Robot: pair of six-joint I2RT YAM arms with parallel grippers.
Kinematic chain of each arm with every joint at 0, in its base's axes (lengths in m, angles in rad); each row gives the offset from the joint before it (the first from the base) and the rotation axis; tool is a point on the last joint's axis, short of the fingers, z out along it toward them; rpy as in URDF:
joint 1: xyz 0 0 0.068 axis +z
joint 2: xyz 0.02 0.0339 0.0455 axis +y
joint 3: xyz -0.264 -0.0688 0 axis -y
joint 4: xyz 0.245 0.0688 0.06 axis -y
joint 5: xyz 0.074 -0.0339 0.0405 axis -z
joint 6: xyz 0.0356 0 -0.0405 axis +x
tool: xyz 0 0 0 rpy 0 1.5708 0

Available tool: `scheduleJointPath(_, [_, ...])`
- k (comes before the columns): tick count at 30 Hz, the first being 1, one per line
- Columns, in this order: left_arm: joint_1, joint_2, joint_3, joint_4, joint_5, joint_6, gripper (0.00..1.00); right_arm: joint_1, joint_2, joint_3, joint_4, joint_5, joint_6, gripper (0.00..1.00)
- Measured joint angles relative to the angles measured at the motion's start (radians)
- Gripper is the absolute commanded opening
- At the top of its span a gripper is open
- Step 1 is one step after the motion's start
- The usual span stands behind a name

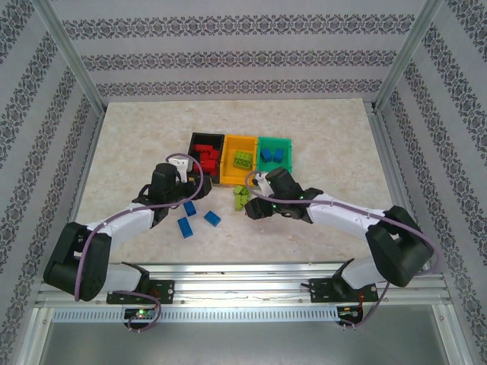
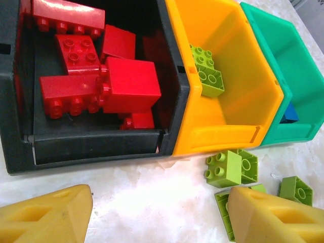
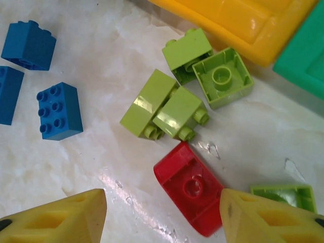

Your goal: Sort the legos into containers by color

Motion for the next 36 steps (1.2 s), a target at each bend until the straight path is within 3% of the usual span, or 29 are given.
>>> scheduleJointPath(13, [0.0,-0.047,0.0,0.007,-0.002,-0.002,0.71,0.038,0.221,0.18,-0.156,0.0,-0.111,0.61])
scheduleJointPath(27, [0.0,-0.009,0.0,0.015,0.01,-0.002,0.71,0.093,0.217,0.188,-0.195,0.101,-0.134,0.61])
scheduleJointPath(36, [0.0,-0.026,0.0,0.015,0.008,-0.002,0.71,0.084,0.135,0.204,-0.244,0.144,-0.133,0.62])
